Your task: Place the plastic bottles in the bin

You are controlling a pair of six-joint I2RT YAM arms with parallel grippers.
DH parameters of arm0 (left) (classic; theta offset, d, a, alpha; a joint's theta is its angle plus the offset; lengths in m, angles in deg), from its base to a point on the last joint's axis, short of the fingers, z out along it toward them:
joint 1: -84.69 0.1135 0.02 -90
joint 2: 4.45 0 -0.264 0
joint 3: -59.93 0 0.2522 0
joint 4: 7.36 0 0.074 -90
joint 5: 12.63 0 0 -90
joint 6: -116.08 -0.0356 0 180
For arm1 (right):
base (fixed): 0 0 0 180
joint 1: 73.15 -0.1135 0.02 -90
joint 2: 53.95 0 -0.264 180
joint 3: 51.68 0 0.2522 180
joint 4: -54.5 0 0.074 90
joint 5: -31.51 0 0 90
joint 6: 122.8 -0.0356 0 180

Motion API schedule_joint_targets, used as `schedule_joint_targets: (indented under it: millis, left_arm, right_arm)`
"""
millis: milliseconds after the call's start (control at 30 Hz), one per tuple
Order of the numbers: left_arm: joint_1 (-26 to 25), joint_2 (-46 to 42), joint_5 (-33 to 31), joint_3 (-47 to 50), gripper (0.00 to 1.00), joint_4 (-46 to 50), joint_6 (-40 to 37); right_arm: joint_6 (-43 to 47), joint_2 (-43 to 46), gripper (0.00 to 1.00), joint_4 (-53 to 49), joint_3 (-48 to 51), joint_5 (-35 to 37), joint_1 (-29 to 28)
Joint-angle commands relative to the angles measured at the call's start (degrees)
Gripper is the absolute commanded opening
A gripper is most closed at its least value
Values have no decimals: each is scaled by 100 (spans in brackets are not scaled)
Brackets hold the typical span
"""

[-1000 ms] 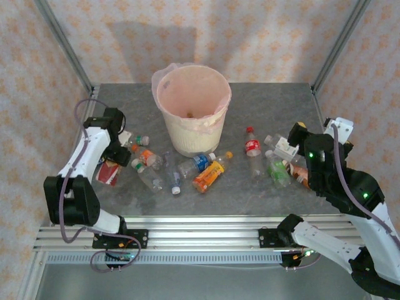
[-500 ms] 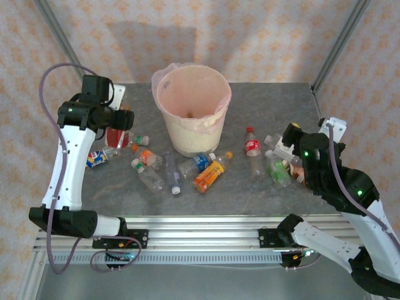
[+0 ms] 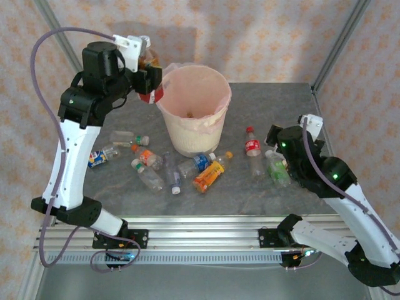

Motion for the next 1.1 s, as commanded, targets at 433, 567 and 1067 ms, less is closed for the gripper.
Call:
schedule_joint_targets:
  millis: [433,567,1067]
  left_arm:
    - [-1164,1545,-1622,-803,56,-1126,-1129]
    - [-1267,1876,-2160,-781,57,-932,-1480]
    - [-1261,2857,-2828,-557,58,-359,-1690]
  right_arm:
    - [-520,-107,99,202,392,-266,11]
    - [-598,-74,99,157,427,-267,11]
    - [-724,93,99,69,499,-260,11]
